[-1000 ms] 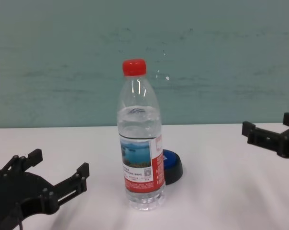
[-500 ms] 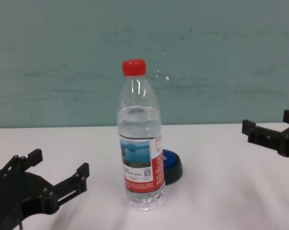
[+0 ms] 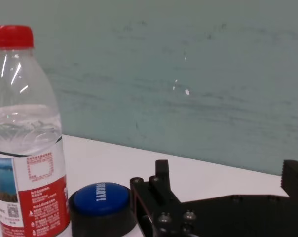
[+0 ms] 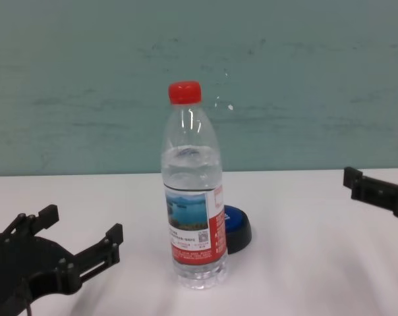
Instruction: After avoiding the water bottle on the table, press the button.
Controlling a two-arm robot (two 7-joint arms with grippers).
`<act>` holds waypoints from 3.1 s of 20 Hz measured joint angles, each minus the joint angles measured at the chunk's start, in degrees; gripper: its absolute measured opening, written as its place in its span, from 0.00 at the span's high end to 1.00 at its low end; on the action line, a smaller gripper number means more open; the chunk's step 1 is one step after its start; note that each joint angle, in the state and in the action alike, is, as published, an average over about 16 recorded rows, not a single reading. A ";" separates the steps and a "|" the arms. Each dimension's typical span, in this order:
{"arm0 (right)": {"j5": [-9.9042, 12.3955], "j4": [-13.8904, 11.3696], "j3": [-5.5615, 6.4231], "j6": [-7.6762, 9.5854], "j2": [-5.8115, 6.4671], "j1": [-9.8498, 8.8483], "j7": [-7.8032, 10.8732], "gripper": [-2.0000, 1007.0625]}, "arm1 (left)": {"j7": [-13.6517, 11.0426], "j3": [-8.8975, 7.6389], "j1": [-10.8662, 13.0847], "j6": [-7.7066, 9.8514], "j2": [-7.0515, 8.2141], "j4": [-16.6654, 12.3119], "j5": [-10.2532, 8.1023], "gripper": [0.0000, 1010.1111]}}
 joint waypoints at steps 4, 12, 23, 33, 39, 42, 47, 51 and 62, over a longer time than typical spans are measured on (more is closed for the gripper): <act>-0.88 -0.59 -0.13 0.15 -0.56 -0.79 -0.23 0.00 | 0.00 0.00 0.00 0.00 0.00 0.00 0.00 0.01; -2.65 0.43 -1.73 -0.16 -1.66 -0.92 0.14 0.00 | 0.00 0.00 0.00 0.00 0.00 0.00 0.00 0.01; -5.24 5.34 -2.90 -3.52 -4.33 0.37 -1.06 0.00 | 0.00 0.00 0.00 0.00 0.00 0.00 0.00 0.01; -6.15 7.08 -1.61 -6.79 -6.84 0.18 -2.08 0.00 | 0.00 0.00 0.00 0.00 0.00 0.00 0.00 0.01; -5.82 7.22 -1.24 -6.93 -7.25 0.14 -1.51 0.00 | 0.00 0.00 0.00 0.00 0.00 0.00 0.00 0.01; -5.72 7.22 -1.20 -6.70 -7.27 0.17 -1.32 0.00 | 0.00 0.00 0.00 0.00 0.00 0.00 0.00 0.01; -5.61 7.16 -1.17 -6.51 -7.25 0.17 -1.24 0.00 | 0.00 0.00 0.00 0.00 0.00 0.00 0.00 0.01; -5.66 7.14 -1.15 -6.59 -7.25 0.15 -1.34 0.00 | 0.00 0.00 0.00 0.00 0.00 0.00 0.00 0.01; -5.72 7.12 -1.14 -6.72 -7.25 0.12 -1.45 0.00 | 0.00 0.00 0.00 0.00 0.00 0.00 0.00 0.01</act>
